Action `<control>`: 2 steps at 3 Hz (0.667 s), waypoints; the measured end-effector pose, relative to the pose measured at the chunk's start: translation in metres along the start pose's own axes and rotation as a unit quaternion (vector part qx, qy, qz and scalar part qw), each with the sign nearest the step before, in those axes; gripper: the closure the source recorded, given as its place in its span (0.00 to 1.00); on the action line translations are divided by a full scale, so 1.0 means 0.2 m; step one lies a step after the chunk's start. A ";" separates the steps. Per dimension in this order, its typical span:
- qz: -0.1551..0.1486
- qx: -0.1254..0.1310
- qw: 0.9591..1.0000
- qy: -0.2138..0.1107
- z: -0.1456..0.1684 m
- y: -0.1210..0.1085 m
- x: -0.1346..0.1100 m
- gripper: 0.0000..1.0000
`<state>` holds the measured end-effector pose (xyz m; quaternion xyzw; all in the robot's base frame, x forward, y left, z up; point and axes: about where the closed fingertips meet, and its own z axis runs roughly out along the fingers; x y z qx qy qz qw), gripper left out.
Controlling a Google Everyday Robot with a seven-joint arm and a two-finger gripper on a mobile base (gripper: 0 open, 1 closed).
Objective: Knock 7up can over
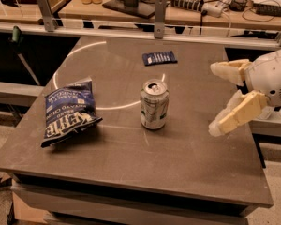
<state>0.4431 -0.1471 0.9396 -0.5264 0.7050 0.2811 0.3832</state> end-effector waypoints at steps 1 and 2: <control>-0.011 -0.024 0.999 -0.038 0.17 0.00 -0.01 0.00; -0.022 -0.055 0.995 -0.085 0.36 -0.01 -0.03 0.00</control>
Offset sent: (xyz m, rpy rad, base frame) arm 0.0348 0.0951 -0.0564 0.2873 -0.0401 0.1867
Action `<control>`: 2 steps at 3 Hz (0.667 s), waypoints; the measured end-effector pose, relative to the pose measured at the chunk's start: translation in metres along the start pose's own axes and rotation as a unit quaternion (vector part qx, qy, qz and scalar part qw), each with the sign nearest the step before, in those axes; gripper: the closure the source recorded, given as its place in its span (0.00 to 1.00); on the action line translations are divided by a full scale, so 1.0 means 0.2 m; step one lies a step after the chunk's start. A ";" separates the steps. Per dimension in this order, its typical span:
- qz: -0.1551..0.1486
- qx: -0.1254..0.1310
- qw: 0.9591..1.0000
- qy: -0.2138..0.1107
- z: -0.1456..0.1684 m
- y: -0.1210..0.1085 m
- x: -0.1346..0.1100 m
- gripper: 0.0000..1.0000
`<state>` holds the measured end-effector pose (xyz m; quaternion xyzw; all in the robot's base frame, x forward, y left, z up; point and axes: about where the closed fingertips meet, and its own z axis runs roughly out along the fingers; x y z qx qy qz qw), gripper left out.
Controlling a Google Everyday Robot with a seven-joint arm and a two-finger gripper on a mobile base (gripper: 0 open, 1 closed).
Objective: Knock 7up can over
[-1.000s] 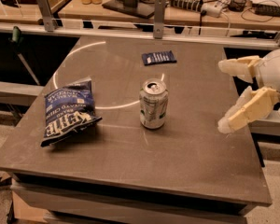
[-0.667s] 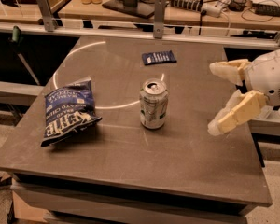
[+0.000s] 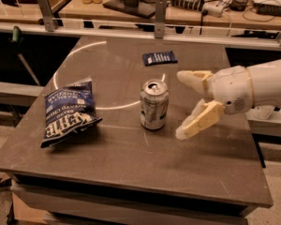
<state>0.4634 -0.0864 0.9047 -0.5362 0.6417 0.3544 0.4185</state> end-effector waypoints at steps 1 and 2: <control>0.000 -0.033 0.999 -0.039 0.18 0.00 0.01 0.00; 0.000 -0.056 0.996 -0.066 0.32 0.00 0.00 0.15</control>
Offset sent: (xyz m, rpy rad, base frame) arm 0.0182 0.0844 -0.0356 0.2145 0.0306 0.1466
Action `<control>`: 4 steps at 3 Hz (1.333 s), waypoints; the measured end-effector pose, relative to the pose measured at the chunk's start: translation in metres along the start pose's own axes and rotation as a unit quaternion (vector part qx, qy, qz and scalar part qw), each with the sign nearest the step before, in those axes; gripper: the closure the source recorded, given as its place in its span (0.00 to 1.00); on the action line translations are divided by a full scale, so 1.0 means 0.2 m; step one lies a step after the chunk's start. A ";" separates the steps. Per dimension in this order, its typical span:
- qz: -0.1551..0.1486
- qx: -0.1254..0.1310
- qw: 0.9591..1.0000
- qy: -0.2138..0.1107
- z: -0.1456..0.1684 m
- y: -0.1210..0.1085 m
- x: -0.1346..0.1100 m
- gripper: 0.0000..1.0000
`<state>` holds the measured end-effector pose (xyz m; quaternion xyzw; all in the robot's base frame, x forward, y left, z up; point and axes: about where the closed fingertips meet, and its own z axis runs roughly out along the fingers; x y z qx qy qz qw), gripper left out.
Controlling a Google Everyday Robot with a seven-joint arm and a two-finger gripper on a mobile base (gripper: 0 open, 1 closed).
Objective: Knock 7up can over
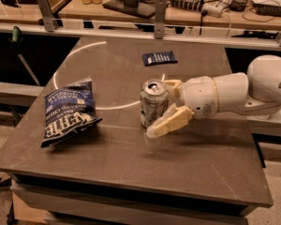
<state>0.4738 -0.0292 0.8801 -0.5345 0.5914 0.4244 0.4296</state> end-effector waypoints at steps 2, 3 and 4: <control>-0.034 -0.032 0.999 -0.007 0.13 -0.04 -0.10 0.62; -0.080 -0.020 0.995 0.049 0.10 -0.11 -0.19 0.93; -0.116 -0.011 0.980 0.159 0.10 -0.15 -0.22 1.00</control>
Offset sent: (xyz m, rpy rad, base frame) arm 0.0198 0.0384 0.0279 -0.0335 -0.1257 0.1230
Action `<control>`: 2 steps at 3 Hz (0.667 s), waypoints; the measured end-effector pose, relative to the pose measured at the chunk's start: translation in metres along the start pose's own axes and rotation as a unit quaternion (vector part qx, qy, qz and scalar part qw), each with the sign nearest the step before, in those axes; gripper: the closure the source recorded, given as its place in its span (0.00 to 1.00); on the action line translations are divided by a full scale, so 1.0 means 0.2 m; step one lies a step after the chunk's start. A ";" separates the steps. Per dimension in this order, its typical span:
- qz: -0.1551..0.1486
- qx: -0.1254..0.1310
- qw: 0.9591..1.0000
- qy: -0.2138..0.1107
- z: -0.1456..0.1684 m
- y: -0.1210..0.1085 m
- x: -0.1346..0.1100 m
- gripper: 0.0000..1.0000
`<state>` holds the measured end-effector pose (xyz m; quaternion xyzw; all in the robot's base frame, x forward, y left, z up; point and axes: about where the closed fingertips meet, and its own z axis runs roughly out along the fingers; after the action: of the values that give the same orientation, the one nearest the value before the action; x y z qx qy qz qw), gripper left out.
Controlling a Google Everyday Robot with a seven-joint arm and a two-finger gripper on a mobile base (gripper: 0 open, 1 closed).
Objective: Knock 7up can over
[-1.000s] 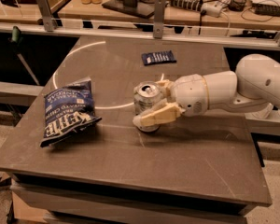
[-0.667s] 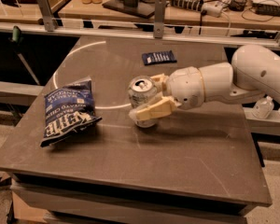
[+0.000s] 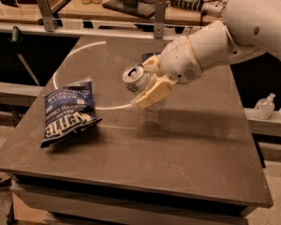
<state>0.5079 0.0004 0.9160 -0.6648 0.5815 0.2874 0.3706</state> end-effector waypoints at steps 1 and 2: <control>-0.015 -0.006 0.993 0.114 0.04 -0.01 0.06 1.00; -0.017 0.005 0.976 0.216 0.08 -0.04 0.18 1.00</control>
Offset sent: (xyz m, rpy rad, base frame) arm 0.0355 -0.0404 -0.0673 -0.7363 -0.1161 -0.1381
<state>0.5221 -0.0073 0.8789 -0.7192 0.6378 0.1276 0.2443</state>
